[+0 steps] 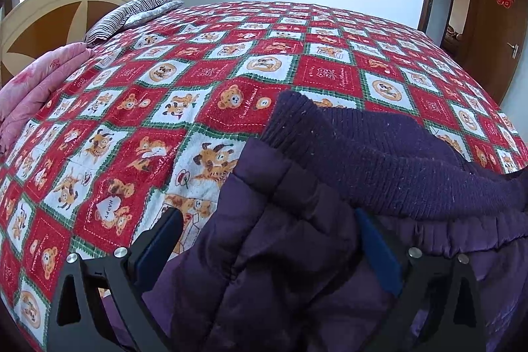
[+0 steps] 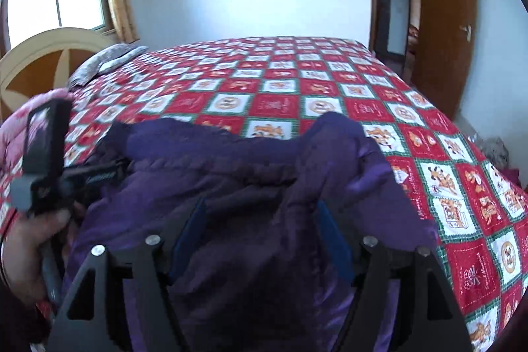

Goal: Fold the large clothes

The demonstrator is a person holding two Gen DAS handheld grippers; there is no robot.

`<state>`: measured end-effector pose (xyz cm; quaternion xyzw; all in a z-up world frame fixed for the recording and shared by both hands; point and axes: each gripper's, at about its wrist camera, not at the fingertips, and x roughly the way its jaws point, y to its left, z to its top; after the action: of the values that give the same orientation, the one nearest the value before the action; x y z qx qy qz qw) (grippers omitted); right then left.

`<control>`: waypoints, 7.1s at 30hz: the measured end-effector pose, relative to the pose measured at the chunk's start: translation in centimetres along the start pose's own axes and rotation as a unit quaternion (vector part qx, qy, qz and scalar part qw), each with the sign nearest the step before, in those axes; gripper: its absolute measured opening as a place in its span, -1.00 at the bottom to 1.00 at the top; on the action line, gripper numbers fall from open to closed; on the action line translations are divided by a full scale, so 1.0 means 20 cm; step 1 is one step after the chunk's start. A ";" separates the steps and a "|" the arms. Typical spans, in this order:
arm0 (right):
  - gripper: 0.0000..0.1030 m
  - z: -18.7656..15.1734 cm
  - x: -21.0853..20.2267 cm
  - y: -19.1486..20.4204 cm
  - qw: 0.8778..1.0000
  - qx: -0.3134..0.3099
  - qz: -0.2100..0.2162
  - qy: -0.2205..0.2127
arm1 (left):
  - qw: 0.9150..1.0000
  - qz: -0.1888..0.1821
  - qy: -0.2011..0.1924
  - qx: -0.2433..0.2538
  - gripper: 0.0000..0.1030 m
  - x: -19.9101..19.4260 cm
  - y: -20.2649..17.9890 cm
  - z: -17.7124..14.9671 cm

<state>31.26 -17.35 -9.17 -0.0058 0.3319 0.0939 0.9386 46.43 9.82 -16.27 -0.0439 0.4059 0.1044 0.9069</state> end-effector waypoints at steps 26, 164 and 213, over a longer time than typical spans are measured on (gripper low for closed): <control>0.53 -0.12 0.33 0.10 0.993 -0.078 -0.064 0.058 | 0.998 -0.045 0.022 -0.039 0.98 0.04 0.07 -0.01; 0.63 -0.50 -0.48 -0.53 0.981 0.174 0.001 -0.082 | 0.797 -0.576 -0.004 0.183 0.05 -0.76 -1.01 -0.38; 0.30 -0.26 -0.61 -0.64 0.977 0.175 -0.074 -0.098 | 0.930 -0.180 -0.173 0.268 0.78 -0.63 -0.97 -0.39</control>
<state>21.00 -32.36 -6.18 0.1434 0.2483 -0.0350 0.9574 36.82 -12.25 -12.19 0.1478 0.2407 -0.1673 0.9446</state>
